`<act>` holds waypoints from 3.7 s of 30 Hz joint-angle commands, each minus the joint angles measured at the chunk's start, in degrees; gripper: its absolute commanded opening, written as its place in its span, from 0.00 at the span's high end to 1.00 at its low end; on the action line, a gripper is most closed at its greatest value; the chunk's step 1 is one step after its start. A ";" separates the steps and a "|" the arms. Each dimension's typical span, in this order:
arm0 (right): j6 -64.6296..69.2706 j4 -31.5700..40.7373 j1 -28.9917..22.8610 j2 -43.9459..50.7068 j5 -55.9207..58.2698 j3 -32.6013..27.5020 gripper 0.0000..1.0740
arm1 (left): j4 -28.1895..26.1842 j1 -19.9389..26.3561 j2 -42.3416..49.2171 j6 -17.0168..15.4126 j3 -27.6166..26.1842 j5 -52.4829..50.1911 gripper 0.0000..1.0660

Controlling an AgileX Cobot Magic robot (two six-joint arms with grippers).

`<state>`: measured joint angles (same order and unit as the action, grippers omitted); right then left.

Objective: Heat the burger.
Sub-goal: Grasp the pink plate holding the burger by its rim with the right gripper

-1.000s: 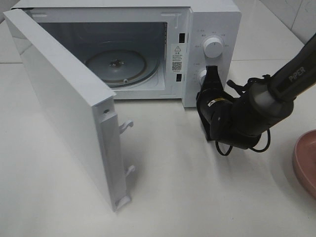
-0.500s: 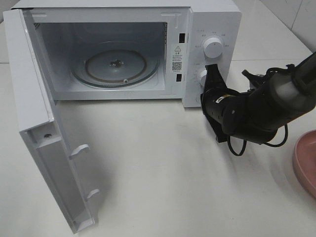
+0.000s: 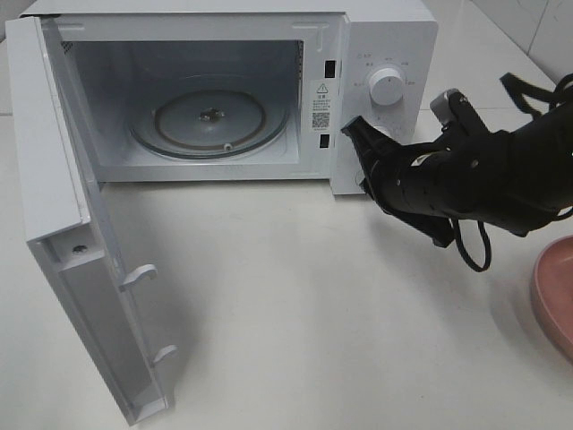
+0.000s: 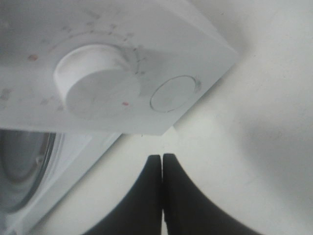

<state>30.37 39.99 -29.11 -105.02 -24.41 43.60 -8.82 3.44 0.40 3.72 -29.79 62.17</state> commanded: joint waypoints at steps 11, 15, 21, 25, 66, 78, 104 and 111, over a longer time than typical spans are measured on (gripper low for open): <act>-31.11 -7.39 0.34 7.45 26.24 0.00 0.97 | -0.34 0.00 0.86 -0.23 0.11 -0.74 0.06; -32.43 -16.04 0.34 8.31 37.70 0.00 0.96 | -0.40 0.00 0.86 -0.23 0.11 -0.74 0.06; -31.40 -27.50 0.34 10.94 48.47 0.06 0.95 | -0.40 0.00 0.86 -0.23 0.11 -0.74 0.06; -29.56 -32.72 0.34 13.35 53.63 0.80 0.93 | -0.40 0.00 0.86 -0.23 0.11 -0.74 0.06; -21.89 -48.70 21.03 12.03 67.78 4.58 0.11 | -0.40 0.00 0.86 -0.23 0.11 -0.74 0.06; -20.63 -48.59 21.03 5.73 61.02 1.09 0.14 | -0.40 0.00 0.86 -0.23 0.11 -0.74 0.06; -20.05 -47.96 24.35 1.95 54.72 -1.78 0.43 | -0.40 0.00 0.86 -0.23 0.11 -0.74 0.06; -18.51 -49.85 24.35 1.95 53.92 -1.78 0.83 | -0.40 0.00 0.86 -0.23 0.11 -0.74 0.06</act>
<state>11.29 -9.57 -5.04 -102.90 30.02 42.06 -8.82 3.44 0.40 3.72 -29.79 62.17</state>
